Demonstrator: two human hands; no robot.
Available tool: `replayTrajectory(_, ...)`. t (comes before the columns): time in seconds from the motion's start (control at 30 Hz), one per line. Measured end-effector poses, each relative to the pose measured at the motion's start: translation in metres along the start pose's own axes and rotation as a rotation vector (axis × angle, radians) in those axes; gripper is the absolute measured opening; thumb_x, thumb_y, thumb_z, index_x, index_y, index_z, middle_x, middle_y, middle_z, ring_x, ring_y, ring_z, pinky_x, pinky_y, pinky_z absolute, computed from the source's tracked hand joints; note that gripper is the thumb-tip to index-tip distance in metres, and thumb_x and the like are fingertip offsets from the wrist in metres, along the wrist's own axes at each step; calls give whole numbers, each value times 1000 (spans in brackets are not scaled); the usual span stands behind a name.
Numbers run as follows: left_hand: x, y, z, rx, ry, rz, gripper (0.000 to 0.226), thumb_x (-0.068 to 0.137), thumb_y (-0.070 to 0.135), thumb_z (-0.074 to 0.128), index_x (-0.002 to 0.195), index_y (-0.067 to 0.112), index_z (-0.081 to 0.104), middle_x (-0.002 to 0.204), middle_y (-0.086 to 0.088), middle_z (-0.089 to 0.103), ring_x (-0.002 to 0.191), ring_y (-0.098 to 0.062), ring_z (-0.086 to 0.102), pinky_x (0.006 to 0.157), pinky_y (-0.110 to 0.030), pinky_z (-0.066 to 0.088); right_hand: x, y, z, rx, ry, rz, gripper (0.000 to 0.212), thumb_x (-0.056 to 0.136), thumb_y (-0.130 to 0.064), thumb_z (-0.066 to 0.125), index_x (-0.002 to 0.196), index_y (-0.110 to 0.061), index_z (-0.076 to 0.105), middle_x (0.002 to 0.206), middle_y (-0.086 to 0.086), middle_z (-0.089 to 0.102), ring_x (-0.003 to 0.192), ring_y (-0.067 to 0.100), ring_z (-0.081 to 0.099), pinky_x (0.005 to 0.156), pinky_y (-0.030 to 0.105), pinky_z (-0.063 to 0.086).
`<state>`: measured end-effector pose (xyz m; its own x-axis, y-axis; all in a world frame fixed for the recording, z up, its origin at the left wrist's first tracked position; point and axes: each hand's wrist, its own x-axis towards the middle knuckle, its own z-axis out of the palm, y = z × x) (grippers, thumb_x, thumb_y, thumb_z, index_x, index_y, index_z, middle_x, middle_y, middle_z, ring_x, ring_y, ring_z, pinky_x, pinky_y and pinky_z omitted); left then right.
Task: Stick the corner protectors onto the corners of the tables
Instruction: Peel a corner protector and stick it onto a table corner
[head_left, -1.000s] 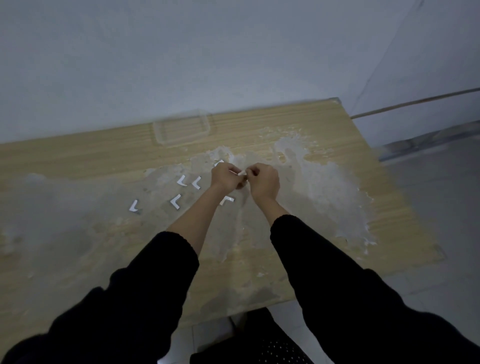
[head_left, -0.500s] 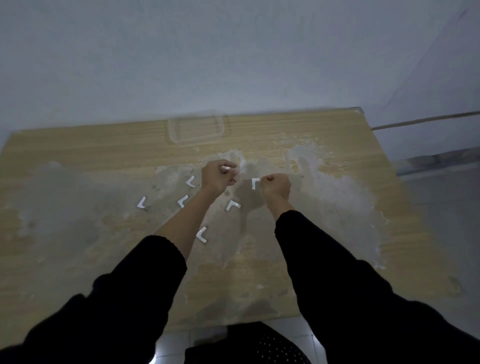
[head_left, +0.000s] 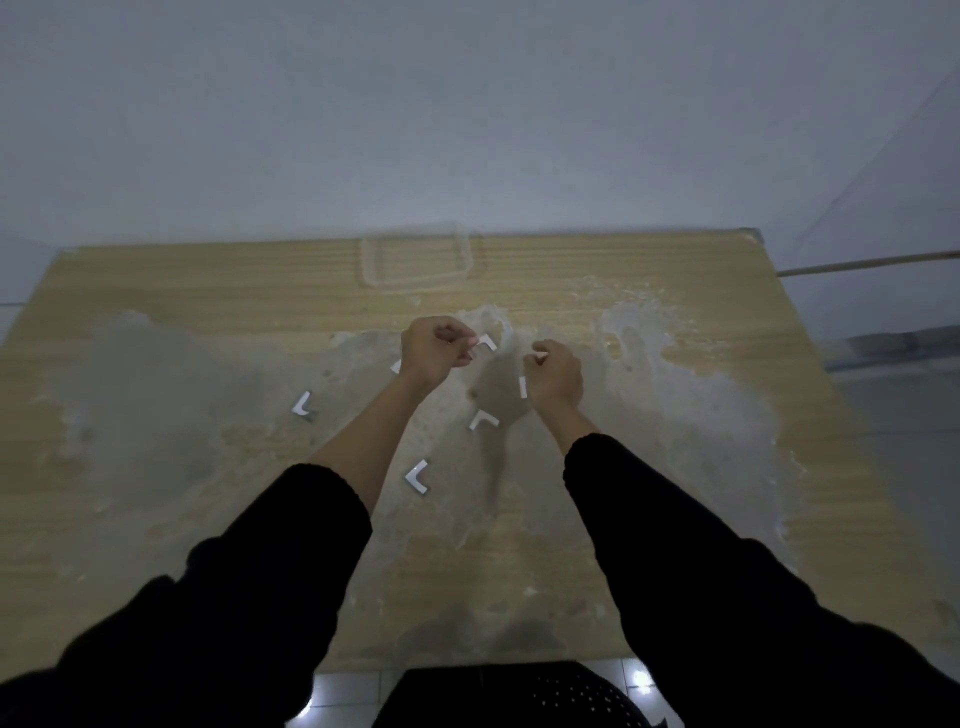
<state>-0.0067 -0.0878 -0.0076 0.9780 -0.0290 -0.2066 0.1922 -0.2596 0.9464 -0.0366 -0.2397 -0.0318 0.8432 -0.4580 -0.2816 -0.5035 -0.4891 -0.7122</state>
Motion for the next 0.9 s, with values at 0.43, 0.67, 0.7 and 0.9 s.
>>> replayTrajectory(0.43, -9, -13, -147, 197, 61, -28, 34, 76, -5, 70, 110, -6, 66, 101, -21, 69, 59, 5, 61, 75, -17, 57, -71, -122, 105, 233, -229, -367, 18, 77, -6, 65, 94, -6, 72, 89, 16, 73, 78, 24, 68, 79, 35, 56)
replayTrajectory(0.67, -43, -41, -311, 340, 121, 38, 17, 85, 3, 64, 100, -4, 69, 82, -20, 70, 48, 1, 61, 59, -22, 53, -157, -203, 209, 299, -302, -454, 12, 80, 5, 66, 90, 5, 71, 76, 14, 67, 56, 13, 62, 64, 29, 54)
replayTrajectory(0.7, -51, -46, -334, 374, 126, 43, 16, 87, 6, 63, 100, -1, 70, 84, -21, 71, 51, -7, 62, 59, -23, 52, -170, -214, 225, 305, -316, -461, 10, 80, 4, 66, 89, 6, 71, 75, 13, 66, 51, 5, 61, 59, 23, 53)
replayTrajectory(0.9, -72, -72, -460, 663, 220, 170, 19, 88, 24, 63, 104, 16, 72, 106, -6, 58, 88, -18, 59, 80, -28, 45, -241, -276, 310, 385, -404, -417, 10, 83, -4, 69, 89, 3, 71, 74, 10, 65, 54, 10, 60, 56, 20, 50)
